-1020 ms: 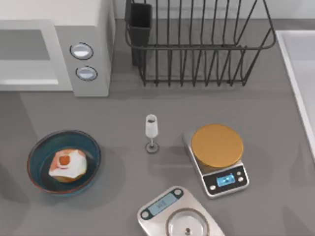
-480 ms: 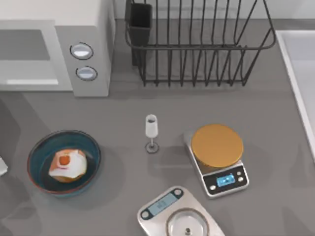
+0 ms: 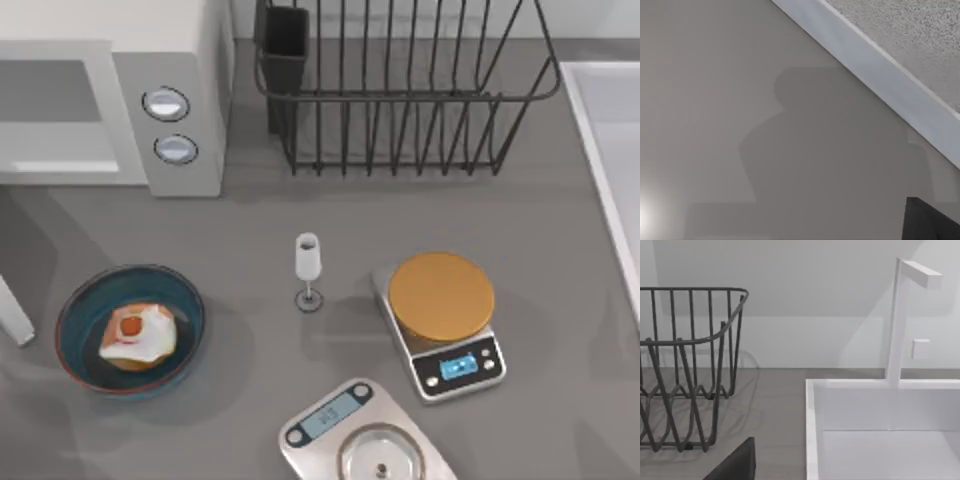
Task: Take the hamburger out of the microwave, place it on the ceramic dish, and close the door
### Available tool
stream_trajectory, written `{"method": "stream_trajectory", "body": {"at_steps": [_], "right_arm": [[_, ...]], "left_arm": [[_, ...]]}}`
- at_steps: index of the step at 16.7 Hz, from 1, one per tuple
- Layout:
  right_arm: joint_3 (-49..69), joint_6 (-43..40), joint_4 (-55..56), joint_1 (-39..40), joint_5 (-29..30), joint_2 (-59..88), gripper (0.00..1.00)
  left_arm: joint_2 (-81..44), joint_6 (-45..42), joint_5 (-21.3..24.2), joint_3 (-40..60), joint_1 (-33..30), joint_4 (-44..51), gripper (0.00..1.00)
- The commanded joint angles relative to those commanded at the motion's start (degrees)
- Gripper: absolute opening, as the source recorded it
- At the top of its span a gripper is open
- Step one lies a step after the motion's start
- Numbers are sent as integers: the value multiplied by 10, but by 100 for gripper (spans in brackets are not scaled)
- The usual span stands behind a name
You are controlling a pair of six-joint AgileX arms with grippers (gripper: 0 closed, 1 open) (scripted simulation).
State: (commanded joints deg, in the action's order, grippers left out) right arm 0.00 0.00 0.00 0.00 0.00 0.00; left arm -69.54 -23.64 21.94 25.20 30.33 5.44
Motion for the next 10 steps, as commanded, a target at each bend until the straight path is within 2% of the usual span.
{"method": "stream_trajectory", "body": {"at_steps": [2,5,10], "right_arm": [[0,0,0,0,0,0,100],[0,0,0,0,0,0,100],[0,0,0,0,0,0,100]], "left_arm": [[-2,1,1,1,1,1,0],[9,34,-28,-6,-38,0,0],[55,144,-129,-34,-200,-3,0]]}}
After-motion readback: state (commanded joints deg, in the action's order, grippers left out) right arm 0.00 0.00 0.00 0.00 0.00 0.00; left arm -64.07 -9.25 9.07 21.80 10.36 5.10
